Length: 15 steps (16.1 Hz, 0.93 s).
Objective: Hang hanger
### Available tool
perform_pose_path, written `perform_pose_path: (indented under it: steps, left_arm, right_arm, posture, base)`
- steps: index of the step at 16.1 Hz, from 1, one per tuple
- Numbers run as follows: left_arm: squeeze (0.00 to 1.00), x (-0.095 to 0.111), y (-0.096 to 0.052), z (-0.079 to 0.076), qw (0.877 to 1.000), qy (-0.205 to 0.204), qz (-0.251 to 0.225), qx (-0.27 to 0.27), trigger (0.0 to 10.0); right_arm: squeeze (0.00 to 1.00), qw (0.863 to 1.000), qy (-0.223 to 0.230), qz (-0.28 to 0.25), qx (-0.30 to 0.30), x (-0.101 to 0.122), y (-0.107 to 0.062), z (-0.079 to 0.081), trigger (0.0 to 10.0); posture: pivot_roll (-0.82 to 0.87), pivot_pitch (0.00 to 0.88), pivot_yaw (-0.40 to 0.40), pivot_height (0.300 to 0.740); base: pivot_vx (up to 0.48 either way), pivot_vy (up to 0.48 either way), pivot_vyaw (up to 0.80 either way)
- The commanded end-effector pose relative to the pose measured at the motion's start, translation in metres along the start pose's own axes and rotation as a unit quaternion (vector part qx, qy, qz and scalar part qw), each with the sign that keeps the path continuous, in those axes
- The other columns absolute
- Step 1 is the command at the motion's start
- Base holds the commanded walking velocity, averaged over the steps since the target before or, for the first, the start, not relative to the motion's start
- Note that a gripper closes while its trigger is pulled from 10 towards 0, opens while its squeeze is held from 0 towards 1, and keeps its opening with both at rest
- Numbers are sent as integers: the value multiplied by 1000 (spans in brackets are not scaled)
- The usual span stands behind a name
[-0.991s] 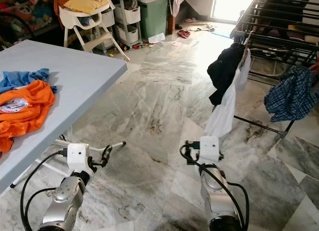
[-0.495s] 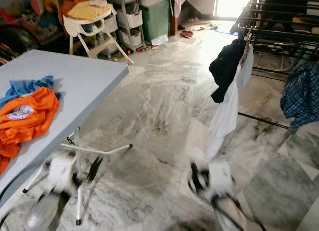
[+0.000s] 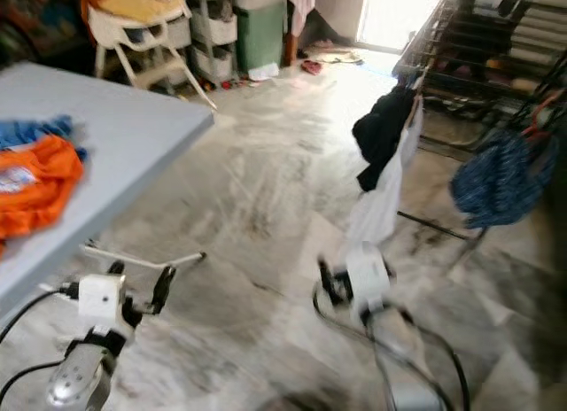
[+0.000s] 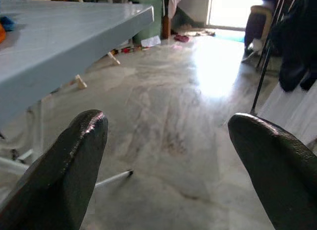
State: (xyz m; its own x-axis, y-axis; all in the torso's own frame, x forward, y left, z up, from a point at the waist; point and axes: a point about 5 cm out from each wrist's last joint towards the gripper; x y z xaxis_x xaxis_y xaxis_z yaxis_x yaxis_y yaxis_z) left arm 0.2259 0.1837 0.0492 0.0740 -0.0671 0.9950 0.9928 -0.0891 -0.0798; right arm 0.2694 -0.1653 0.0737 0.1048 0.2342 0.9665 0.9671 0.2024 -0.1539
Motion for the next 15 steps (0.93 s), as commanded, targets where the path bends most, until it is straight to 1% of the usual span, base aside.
perform_pose_path:
  steps: [1, 2, 3, 4, 5, 6, 7, 8, 9, 10, 11, 12, 15]
  left_arm:
    - [0, -1, -1, 0, 1000, 3, 4, 6, 10000]
    - [0, -1, 0, -1, 1000, -5, 5, 23, 10000]
    - [0, -2, 1, -1, 999, -10, 8, 30, 10000]
    - [0, -2, 5, -2, 1000, -4, 8, 22, 10000]
    - [0, 0, 9, -3, 1000, 2, 5, 11, 10000]
    - [0, 1, 11, -3, 1000, 5, 4, 8, 10000]
    - [0, 2, 17, 0, 1000, 11, 4, 5, 10000]
    - [0, 1, 20, 3, 1000, 14, 6, 11, 10000]
    - [0, 0, 21, 3, 1000, 13, 8, 10, 10000]
    - [0, -2, 20, 1, 1000, 5, 13, 3, 10000]
    - [0, -5, 19, 0, 1000, -2, 18, -3, 10000]
    - [0, -5, 19, -2, 1000, -11, 19, -7, 10000]
    - [0, -1, 24, -13, 999, -31, 10, -39, 10000]
  right_arm:
    - [0, 1000, 9, 22, 12, -10, 0, 4, 10000]
    - [0, 1000, 0, 25, 19, -17, 2, 10, 10000]
    - [0, 1000, -5, 21, 16, -19, 3, 13, 10000]
    - [0, 1000, 1, 18, -9, -18, 4, 10, 10000]
    - [0, 999, 23, 20, -39, -18, 5, 7, 10000]
    - [0, 998, 34, 21, -50, -18, 6, 6, 10000]
    - [0, 997, 33, 20, -61, -18, 5, 4, 10000]
    - [0, 996, 35, 16, -78, -19, -1, 0, 10000]
    - [0, 994, 37, 21, -102, -23, -5, -7, 10000]
    - [0, 992, 40, 22, -117, -24, -8, -11, 10000]
    - [0, 990, 30, 19, -134, -24, -11, -16, 10000]
    - [0, 989, 45, 21, -140, -24, -11, -17, 10000]
    - [0, 987, 63, 26, -143, -24, -11, -14, 10000]
  posture:
    - [-69, 0, -49, 740]
    - [-51, 0, -8, 740]
    - [-63, 0, 24, 740]
    - [-67, 0, 31, 740]
    - [-73, 0, 38, 740]
    - [-73, 0, 38, 740]
    - [-112, 0, 57, 740]
    - [-120, 0, 51, 740]
    - [-125, 0, 51, 740]
    - [-136, 0, 53, 740]
    - [-139, 0, 55, 740]
    - [-138, 0, 58, 740]
    - [-132, 0, 73, 740]
  base:
    - [0, 0, 0]
    - [0, 0, 0]
    - [0, 0, 0]
    - [0, 0, 0]
    - [0, 0, 0]
    - [0, 0, 0]
    - [0, 0, 0]
    - [0, 0, 0]
    - [0, 0, 0]
    - [0, 0, 0]
    - [0, 0, 0]
    - [0, 0, 0]
    - [0, 0, 0]
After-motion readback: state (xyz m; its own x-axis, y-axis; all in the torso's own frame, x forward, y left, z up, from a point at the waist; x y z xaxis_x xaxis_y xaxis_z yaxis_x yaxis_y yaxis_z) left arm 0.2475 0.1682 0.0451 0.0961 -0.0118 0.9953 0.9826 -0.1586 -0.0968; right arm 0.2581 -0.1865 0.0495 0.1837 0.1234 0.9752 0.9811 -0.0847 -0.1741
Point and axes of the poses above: a point about 5 cm out from each wrist's last joint towards the gripper, its own y axis pointing out of the wrist towards the gripper, its own x axis along the axis of the wrist's last joint, z = x × y, and after that the axes turned 1 degree about y, right-handed
